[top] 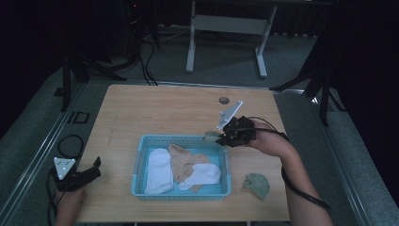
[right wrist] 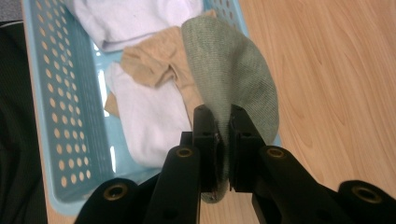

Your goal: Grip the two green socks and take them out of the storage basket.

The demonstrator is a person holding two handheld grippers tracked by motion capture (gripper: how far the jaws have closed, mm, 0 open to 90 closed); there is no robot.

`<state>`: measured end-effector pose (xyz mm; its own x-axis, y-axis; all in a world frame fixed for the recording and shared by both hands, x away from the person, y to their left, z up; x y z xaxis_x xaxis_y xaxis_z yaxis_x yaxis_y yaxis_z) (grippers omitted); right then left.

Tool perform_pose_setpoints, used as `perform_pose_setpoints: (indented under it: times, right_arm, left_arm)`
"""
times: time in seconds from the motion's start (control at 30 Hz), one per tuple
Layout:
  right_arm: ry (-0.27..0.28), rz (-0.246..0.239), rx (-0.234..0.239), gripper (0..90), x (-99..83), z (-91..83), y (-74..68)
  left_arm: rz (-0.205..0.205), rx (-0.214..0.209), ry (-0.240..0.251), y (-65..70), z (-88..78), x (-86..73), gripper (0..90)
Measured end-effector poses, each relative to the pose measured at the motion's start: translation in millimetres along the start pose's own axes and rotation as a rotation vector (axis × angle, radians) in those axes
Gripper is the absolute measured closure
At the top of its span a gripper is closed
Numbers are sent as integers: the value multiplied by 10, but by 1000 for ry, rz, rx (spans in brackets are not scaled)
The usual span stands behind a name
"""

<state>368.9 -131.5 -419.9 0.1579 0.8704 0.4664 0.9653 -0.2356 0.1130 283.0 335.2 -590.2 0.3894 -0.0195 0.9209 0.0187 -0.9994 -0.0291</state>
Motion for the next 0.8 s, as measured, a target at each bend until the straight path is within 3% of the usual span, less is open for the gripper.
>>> perform_pose_setpoints:
  times: [0.33,0.8]
  right_arm:
    - [11,56,-42,836,-312,-119,133]
    - [-22,160,-75,836,-839,-132,304]
  left_arm:
    - [-1,1,-2,2,2,-1,4]
    - [-1,1,-5,0,4,-1,4]
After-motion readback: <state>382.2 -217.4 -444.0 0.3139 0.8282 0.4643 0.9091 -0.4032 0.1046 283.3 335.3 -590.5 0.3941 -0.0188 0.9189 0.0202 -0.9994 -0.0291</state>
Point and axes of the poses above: each handheld gripper's, and its own axes: z roughly forward along the jaws, x roughly out of its top, y roughly to its right, the point moved 5 cm from there along z, roughly forward along the jaws, and after that the axes turned 3 degrees about z, right-handed, at the moved point
